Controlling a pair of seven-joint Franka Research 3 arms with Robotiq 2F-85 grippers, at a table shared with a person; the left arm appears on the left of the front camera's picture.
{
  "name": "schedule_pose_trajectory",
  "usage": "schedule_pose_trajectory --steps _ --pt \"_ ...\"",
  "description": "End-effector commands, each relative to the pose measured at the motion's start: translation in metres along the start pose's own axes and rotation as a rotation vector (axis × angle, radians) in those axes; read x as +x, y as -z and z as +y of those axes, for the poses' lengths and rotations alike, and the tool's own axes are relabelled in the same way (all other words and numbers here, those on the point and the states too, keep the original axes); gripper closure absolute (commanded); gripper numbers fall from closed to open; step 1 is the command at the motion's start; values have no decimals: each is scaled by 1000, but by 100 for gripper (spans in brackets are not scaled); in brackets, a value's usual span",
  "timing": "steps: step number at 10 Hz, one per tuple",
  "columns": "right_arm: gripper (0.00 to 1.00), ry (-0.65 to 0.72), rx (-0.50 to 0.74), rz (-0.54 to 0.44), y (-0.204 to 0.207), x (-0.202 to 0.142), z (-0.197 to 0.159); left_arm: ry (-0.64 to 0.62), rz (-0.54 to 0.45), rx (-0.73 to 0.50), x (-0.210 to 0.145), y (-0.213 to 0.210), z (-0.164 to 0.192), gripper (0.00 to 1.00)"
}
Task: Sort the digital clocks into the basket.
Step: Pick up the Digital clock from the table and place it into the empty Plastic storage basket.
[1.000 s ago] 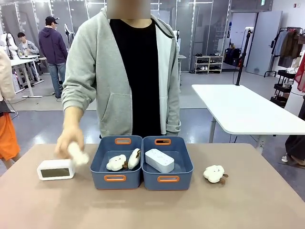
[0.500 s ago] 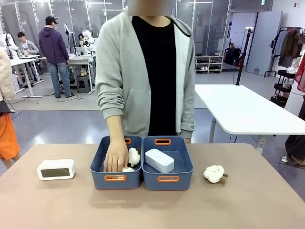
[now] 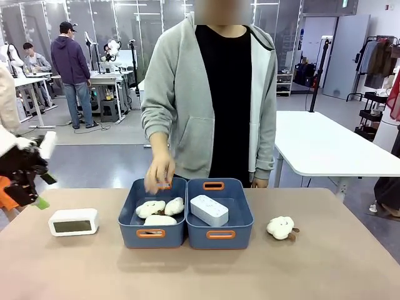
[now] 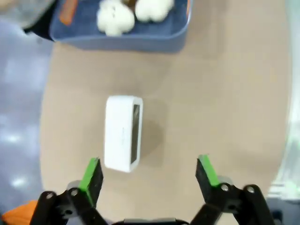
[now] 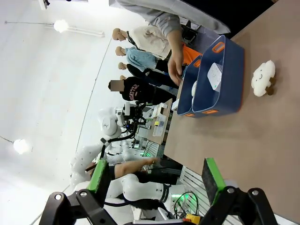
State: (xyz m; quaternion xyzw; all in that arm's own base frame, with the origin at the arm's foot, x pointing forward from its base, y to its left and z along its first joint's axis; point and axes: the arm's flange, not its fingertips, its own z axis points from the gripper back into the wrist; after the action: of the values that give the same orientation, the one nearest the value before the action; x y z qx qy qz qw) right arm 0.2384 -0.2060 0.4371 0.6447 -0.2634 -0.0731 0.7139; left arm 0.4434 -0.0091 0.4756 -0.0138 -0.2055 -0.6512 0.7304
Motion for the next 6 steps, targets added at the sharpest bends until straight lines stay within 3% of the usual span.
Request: schedule_pose_trajectory --steps 1,3,5,6 --pt "0 5 4 -2 -1 0 3 79 105 7 4 7 32 0" --pt "0 5 4 -2 -1 0 3 83 174 -39 8 32 47 0" --pt "0 5 4 -2 -1 0 3 18 131 -116 8 58 68 0" --pt "0 5 4 -2 -1 0 3 7 161 -107 5 68 71 0"
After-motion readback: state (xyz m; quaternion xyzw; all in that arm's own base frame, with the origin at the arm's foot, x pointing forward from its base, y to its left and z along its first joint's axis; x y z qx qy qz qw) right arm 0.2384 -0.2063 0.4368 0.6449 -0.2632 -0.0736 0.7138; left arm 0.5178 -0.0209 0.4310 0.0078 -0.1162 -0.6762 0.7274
